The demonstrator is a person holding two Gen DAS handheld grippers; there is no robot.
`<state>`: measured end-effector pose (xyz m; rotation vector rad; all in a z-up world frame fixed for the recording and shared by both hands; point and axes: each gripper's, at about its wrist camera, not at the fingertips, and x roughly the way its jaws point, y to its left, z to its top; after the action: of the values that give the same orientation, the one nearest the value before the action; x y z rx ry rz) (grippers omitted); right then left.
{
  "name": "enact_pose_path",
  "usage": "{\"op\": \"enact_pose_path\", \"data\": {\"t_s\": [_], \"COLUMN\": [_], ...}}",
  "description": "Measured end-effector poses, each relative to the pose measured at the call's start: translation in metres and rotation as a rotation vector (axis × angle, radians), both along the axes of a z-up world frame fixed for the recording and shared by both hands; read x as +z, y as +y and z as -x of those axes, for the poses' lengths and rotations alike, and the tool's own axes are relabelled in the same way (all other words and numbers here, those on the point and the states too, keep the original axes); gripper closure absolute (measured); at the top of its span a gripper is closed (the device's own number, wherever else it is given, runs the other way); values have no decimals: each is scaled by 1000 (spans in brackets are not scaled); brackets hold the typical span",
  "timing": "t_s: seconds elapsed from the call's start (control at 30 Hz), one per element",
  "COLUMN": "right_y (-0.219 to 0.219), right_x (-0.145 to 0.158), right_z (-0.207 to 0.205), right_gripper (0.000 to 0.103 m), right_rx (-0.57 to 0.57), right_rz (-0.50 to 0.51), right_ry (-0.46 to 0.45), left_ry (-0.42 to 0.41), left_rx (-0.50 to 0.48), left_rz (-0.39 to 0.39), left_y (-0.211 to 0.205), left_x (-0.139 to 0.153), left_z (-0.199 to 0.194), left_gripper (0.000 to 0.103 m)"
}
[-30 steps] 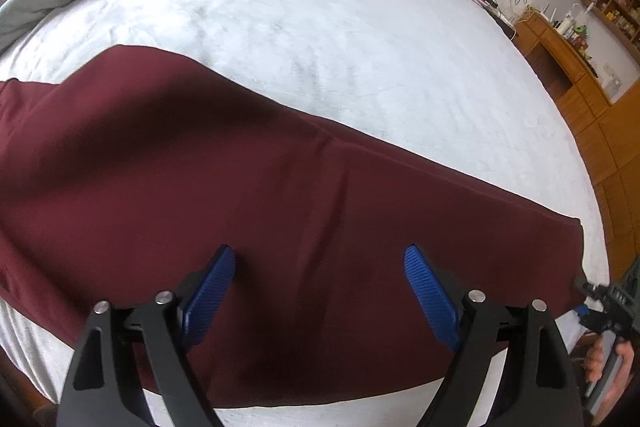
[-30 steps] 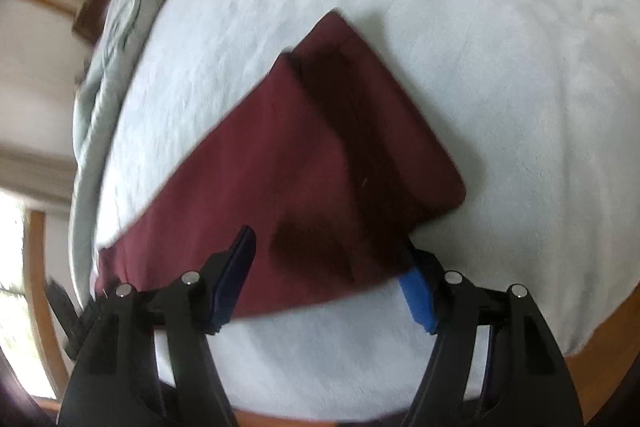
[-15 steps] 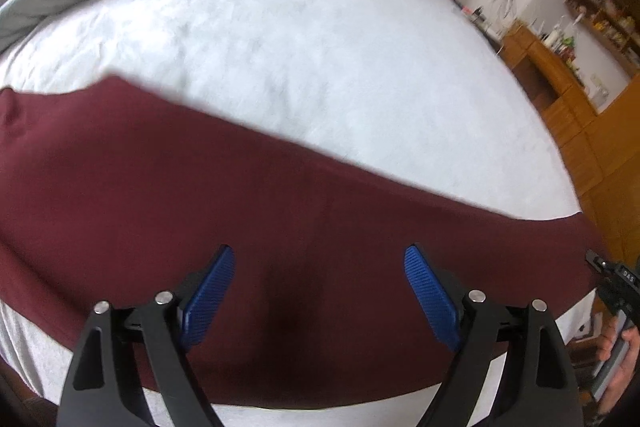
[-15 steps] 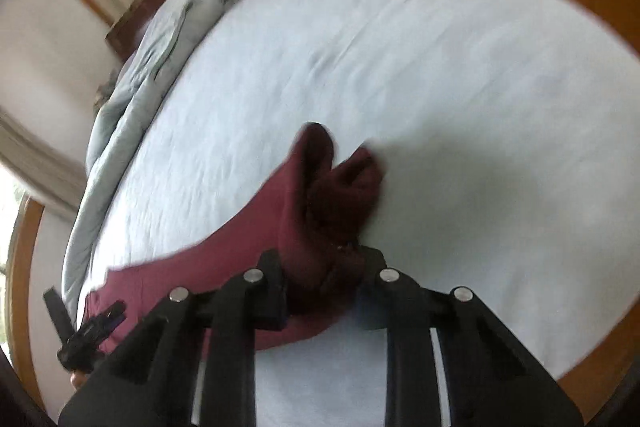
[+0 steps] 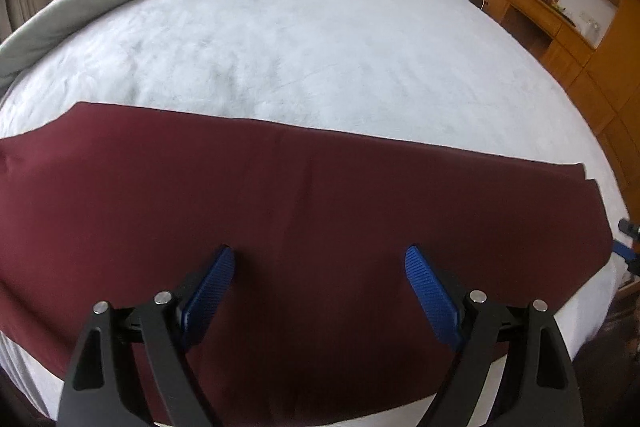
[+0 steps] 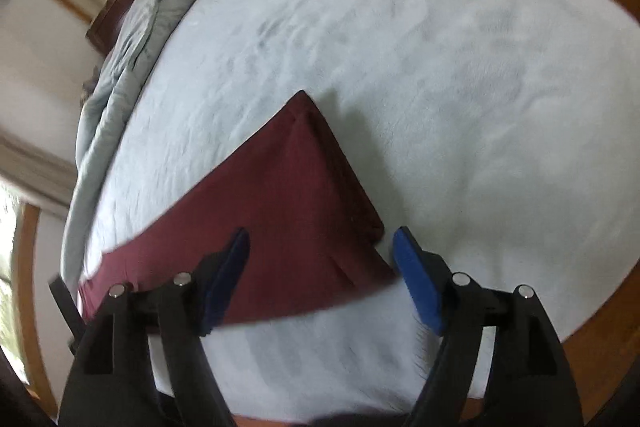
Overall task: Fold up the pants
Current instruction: 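Grasp the trouser leg end with the right tool and fold it over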
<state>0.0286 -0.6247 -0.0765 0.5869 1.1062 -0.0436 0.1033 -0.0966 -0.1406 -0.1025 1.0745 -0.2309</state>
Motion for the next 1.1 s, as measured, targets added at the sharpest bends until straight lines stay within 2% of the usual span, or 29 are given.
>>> {"op": "enact_pose_path", "data": {"t_s": [0.07, 0.17, 0.27, 0.33, 0.4, 0.47, 0.5, 0.53, 0.6, 0.7, 0.83, 0.9, 0.93, 1.0, 1.07, 1.1], "right_y": [2, 7, 13, 14, 9, 6, 7, 6, 7, 9, 7, 8, 8, 5, 2, -3], "right_x": [7, 24, 20, 10, -2, -15, -18, -22, -17, -2, 27, 34, 33, 8, -21, -26], "right_z": [3, -7, -44, -69, -83, -93, -93, -94, -92, -89, -96, -104, -108, -125, -134, -134], "right_gripper": [29, 29, 30, 38, 40, 53, 76, 80, 86, 90, 91, 91, 91, 91, 90, 87], "right_rx": [-1, 77, 155, 183, 202, 224, 227, 225, 247, 274, 257, 249, 242, 227, 222, 201], "right_rz": [51, 137, 202, 216, 226, 214, 197, 169, 194, 221, 195, 197, 195, 193, 195, 158], "right_ry": [-7, -67, -56, -23, 11, 63, 68, 66, 49, -4, -142, -179, -174, -68, 77, 76], "left_ry": [7, 13, -5, -19, -14, -6, -1, 5, 16, 15, -11, -41, -56, -68, -35, -15], "left_rx": [-1, 18, 26, 33, 38, 42, 43, 40, 30, 7, 16, 41, 53, 58, 41, 28], "left_rz": [49, 92, 66, 59, 54, 58, 62, 68, 77, 76, 74, 73, 69, 23, -24, -28], "left_y": [3, 5, 3, 2, -1, -4, -7, -9, -18, -32, -41, -43, -43, -51, -60, -63], "left_x": [5, 11, 21, 26, 27, 25, 24, 22, 19, 15, 18, 22, 23, 20, 9, 3], "left_z": [-1, -2, -6, -10, -15, -23, -26, -28, -32, -33, -32, -29, -29, -29, -31, -32], "left_gripper": [15, 15, 15, 15, 15, 15, 15, 15, 15, 15, 15, 15, 15, 11, 11, 11]}}
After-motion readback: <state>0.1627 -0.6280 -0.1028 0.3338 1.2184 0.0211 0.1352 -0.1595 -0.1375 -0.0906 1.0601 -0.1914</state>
